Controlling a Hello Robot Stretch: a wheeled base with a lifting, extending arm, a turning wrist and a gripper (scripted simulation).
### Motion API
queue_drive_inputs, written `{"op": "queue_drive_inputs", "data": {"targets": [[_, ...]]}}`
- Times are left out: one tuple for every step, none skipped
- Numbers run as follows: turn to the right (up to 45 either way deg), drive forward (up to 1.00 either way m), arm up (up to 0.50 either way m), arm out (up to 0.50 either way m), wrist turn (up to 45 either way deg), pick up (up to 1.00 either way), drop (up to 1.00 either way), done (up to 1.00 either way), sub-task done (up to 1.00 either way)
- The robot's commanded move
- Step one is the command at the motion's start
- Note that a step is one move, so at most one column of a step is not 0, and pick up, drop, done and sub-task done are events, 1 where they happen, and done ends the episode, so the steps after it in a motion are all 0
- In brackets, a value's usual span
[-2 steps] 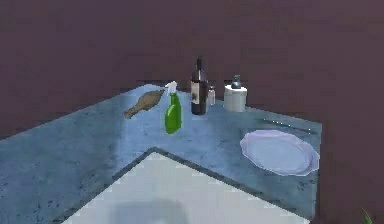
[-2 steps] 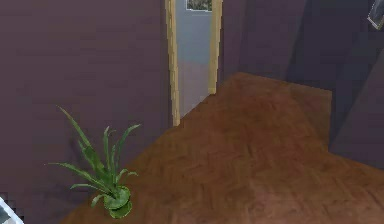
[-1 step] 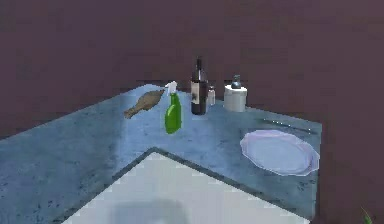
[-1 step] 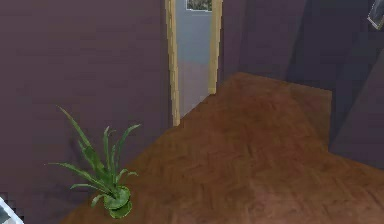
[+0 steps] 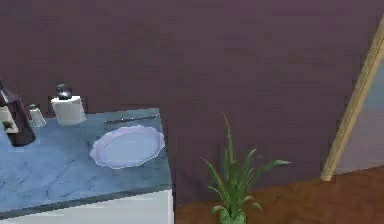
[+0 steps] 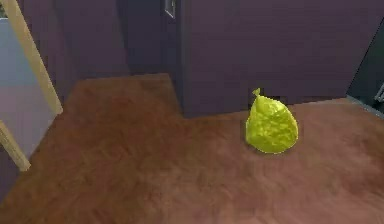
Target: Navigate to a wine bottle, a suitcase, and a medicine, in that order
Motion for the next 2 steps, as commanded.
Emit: {"op": "queue_drive_inputs", "data": {"targets": [[45.0,0.0,0.0,0.0,0.0,0.0,0.0,0.0,0.0],[12.0,0.0,0.0,0.0,0.0,0.0,0.0,0.0,0.0]]}}
